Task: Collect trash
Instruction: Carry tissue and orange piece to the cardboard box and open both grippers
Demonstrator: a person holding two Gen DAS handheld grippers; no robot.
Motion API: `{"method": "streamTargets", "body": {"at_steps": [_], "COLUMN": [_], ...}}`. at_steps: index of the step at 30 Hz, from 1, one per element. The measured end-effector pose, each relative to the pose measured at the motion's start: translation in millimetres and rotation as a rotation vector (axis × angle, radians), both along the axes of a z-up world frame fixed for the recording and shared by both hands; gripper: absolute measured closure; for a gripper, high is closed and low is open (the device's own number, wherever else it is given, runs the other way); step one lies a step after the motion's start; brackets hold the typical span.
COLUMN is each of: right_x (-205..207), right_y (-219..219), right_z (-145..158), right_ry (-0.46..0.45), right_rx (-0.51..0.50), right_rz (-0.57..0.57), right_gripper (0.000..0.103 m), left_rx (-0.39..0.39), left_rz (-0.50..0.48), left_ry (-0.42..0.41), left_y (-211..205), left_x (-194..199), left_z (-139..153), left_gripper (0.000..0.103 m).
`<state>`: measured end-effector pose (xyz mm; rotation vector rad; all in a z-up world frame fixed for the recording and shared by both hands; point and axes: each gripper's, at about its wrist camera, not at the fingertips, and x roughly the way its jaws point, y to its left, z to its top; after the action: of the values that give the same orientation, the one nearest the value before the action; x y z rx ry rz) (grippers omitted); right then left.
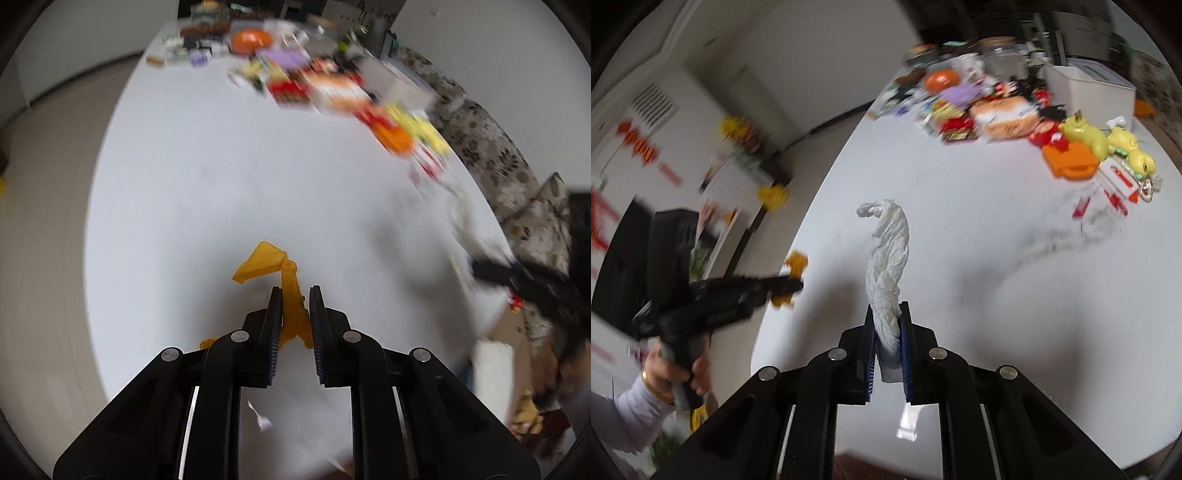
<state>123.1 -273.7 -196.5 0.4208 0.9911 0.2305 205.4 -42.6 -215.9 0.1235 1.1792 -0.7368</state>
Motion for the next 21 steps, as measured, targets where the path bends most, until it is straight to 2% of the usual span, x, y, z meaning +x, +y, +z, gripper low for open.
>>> {"method": "streamTargets", "body": {"at_steps": [2, 4, 8, 10, 16, 17, 19, 20, 21], "right_x": [-25.9, -58.5, -123.7, -146.4, -192.1, -196.0, -200.2, -200.7, -199.3], "right_y": [-0.2, -1.0, -4.6, -7.1, -14.1, -14.9, -18.4, -18.5, -18.5], "right_z": [-4.4, -13.9, -43.0, -60.8, -167.6, -188.1, -241.0, -258.4, -286.8], "right_ry": [0.018, 0.051, 0.136, 0.173, 0.317, 0.337, 0.388, 0.400, 0.429], "right_rx": [0.003, 0.008, -0.021, -0.028, -0.104, -0.136, -0.204, -0.238, -0.299], "right_rz": [0.054, 0.111, 0.181, 0.187, 0.178, 0.173, 0.146, 0.133, 0.122], "right_gripper": [0.092, 0.092, 0.092, 0.092, 0.092, 0.092, 0.092, 0.089, 0.077], "left_rx": [0.027, 0.015, 0.039, 0.059, 0.116, 0.136, 0.159, 0.207, 0.245], "left_rz": [-0.001, 0.004, -0.035, -0.055, -0.059, -0.048, -0.033, -0.019, -0.012], "left_ry": [0.029, 0.107, 0.187, 0.222, 0.356, 0.373, 0.428, 0.436, 0.451], "left_y": [0.2, -1.3, -17.9, -27.9, -59.6, -66.0, -70.6, -75.6, -78.9], "left_x": [-55.0, -100.5, -170.5, -191.0, -224.4, -227.5, -235.0, -238.1, -239.3], "left_z": [-8.8, -23.3, -61.2, -83.5, -198.5, -229.0, -271.1, -301.5, -324.1], "left_gripper": [0.088, 0.088, 0.088, 0.088, 0.088, 0.088, 0.088, 0.082, 0.066]}}
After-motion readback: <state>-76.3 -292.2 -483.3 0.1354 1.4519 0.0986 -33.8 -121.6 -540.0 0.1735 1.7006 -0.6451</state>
